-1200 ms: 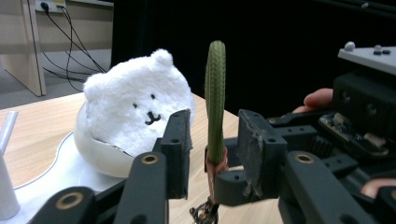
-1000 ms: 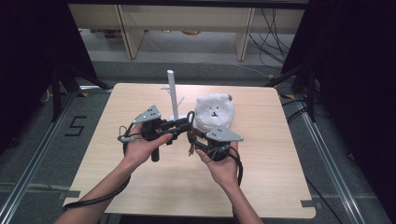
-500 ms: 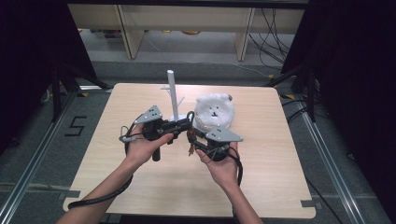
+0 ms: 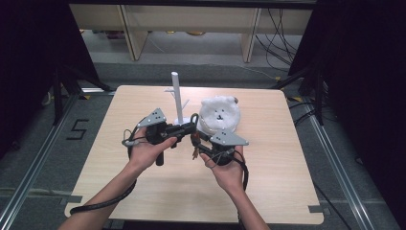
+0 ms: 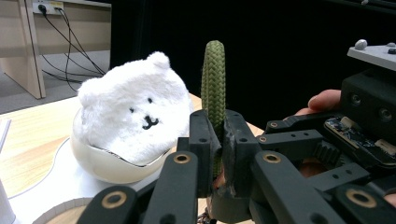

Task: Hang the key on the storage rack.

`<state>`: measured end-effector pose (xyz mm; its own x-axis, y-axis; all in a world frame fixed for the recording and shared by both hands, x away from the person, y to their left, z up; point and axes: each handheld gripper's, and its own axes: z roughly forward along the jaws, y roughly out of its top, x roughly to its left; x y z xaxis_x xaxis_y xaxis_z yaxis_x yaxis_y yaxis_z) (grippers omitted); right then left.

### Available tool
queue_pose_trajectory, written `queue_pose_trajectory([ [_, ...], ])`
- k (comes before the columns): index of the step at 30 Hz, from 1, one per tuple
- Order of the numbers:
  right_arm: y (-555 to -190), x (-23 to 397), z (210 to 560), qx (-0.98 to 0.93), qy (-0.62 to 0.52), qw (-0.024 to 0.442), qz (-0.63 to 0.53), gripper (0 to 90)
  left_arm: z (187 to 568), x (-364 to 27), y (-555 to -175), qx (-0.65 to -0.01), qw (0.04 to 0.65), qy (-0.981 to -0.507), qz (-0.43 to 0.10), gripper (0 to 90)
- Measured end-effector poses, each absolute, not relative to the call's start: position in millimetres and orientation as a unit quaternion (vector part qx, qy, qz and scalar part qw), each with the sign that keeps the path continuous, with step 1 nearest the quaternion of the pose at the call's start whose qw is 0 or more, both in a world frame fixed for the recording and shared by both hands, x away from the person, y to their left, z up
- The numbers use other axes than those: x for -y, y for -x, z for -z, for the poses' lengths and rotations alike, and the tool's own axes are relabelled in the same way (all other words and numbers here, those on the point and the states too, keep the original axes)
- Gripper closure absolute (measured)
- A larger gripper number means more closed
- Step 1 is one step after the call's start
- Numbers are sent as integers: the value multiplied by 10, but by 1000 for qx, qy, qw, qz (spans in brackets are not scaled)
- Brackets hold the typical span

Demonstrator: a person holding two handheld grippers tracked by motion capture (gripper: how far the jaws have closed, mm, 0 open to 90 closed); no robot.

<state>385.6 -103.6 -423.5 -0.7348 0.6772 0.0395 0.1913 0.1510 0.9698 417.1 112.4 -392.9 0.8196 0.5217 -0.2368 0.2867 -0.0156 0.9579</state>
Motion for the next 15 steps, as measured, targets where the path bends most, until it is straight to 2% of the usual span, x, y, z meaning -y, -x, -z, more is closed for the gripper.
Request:
queue_pose_trajectory([
  [3, -3863, 1026, 4222, -730, -294, 212, -580, 667, 3904, -1133, -4168, -282, 639, -708, -103, 832],
  [5, -3851, 1030, 4215, -731, -298, 219, -574, 621, 3891, -1148, -4174, -281, 637, -709, -112, 833],
  [7, -3876, 1048, 4217, -733, -282, 231, -574, 616, 3882, -1167, -4180, -279, 638, -707, -120, 832],
  [9, -3848, 1057, 4227, -730, -299, 216, -575, 606, 3878, -1192, -4188, -278, 634, -709, -132, 832],
  [15, -3808, 1213, 4226, -735, -306, 229, -561, 594, 3857, -1320, -4212, -291, 624, -706, -165, 832],
])
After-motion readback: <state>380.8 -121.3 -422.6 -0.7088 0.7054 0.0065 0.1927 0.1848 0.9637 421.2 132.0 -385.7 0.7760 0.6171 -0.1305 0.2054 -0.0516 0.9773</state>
